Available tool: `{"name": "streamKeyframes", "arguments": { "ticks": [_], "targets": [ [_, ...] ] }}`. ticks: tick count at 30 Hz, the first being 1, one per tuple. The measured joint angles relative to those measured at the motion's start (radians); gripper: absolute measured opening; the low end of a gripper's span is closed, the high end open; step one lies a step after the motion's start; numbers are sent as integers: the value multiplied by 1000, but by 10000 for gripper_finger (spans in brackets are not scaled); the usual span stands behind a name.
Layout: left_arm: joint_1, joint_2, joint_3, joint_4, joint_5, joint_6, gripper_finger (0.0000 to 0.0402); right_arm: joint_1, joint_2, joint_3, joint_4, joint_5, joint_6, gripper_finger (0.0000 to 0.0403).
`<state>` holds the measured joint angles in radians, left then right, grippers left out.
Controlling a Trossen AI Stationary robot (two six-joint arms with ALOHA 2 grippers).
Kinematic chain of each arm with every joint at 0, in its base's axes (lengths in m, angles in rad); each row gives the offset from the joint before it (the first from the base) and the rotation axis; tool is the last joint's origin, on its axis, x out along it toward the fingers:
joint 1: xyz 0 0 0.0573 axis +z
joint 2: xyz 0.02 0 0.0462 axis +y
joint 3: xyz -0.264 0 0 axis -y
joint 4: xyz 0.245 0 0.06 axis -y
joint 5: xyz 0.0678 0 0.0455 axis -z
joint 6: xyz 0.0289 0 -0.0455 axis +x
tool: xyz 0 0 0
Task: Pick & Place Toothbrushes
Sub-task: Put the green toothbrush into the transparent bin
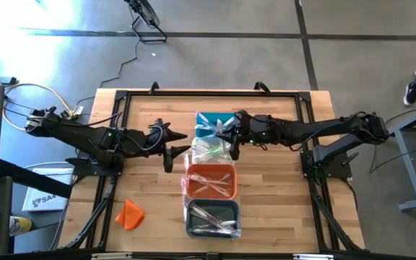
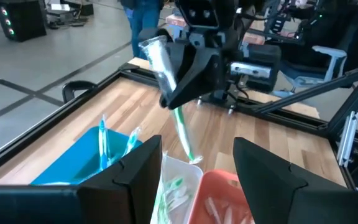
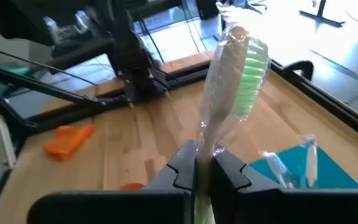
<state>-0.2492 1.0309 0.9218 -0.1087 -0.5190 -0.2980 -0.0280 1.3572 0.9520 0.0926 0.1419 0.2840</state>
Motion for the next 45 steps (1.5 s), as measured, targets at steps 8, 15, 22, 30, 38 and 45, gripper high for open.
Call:
{"name": "streamKeyframes", "arguments": {
  "ticks": [8, 15, 22, 30, 38, 45],
  "targets": [
    [0, 0, 0, -5, 0, -2, 195, 0, 95, 0, -10, 43, -18, 12],
    [0, 0, 0, -36, 1, -21, 195, 0, 167, 0, -7, 43, -36, 12],
    [0, 0, 0, -46, 1, -22, 195, 12, 205, 0, -15, 66, -116, 12],
    [0, 0, 0, -51, 1, -23, 195, 23, 223, 0, -37, 44, -181, 12],
    [0, 1, 0, -51, 1, -25, 195, 26, 281, 0, -48, -9, -184, 12],
    [0, 1, 0, -51, 1, -26, 195, 47, 288, 0, -51, -12, -184, 23]
  ]
}}
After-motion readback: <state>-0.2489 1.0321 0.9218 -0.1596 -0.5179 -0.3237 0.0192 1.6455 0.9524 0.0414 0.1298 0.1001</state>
